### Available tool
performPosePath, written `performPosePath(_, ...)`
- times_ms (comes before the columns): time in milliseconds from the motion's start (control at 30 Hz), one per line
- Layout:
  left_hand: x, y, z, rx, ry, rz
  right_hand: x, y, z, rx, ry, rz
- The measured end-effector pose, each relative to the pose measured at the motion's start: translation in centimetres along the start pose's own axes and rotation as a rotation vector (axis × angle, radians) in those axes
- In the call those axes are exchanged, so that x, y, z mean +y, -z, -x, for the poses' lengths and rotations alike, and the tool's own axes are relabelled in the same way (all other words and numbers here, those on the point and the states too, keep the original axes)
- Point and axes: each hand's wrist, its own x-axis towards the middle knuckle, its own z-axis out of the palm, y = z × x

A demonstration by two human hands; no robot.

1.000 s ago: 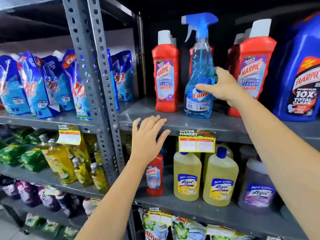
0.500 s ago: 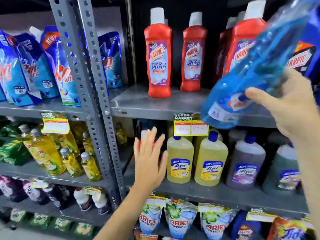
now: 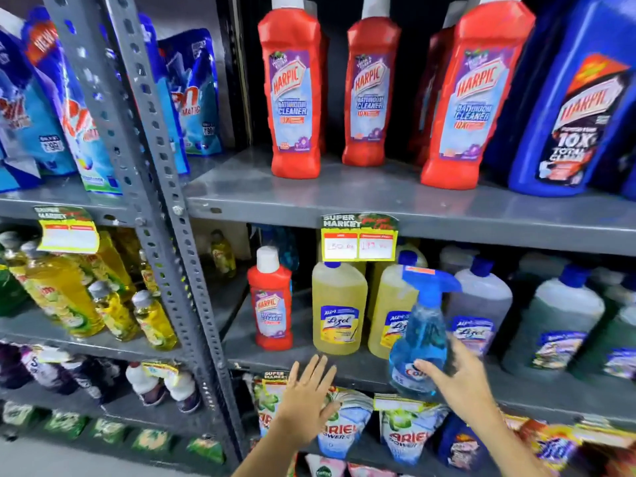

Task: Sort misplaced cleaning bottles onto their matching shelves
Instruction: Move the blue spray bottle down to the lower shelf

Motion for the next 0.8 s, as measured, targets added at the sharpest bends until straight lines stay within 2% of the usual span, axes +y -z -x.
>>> performPosePath(33, -0.1, -0.1, 0.0, 0.02, -0.012, -0.013, 0.7, -0.2, -0.5, -0.001, -0.016, 0.007)
performPosePath(100, 0.3, -0.1, 0.3, -0.078, -0.017, -0.013, 1.5, -0.5, -1.3, -0.004, -0.03, 0.016)
performPosePath(267, 0.3, -0.6, 0.0, -0.025, -0.001, -0.02, 2.1, -0.6, -3.0, -0.062, -0.055, 0.033)
performPosePath(433, -0.1, -1.4, -0.5, -0.068, -0.013, 0.002, 3.0, 0.4, -3.2, -0.139, -0.087, 0.121)
performPosePath(600, -0.2, -1.5, -0.5, -0.025, -0.008, -0.003, 3.9, 0.0, -3.1, -0.1, -0.099, 0.18)
performPosePath(800, -0.2, -1.8, -0.5, -0.042, -0.005, -0.008, 4.3, -0.5, -3.8, -0.161, -0.088, 0.157)
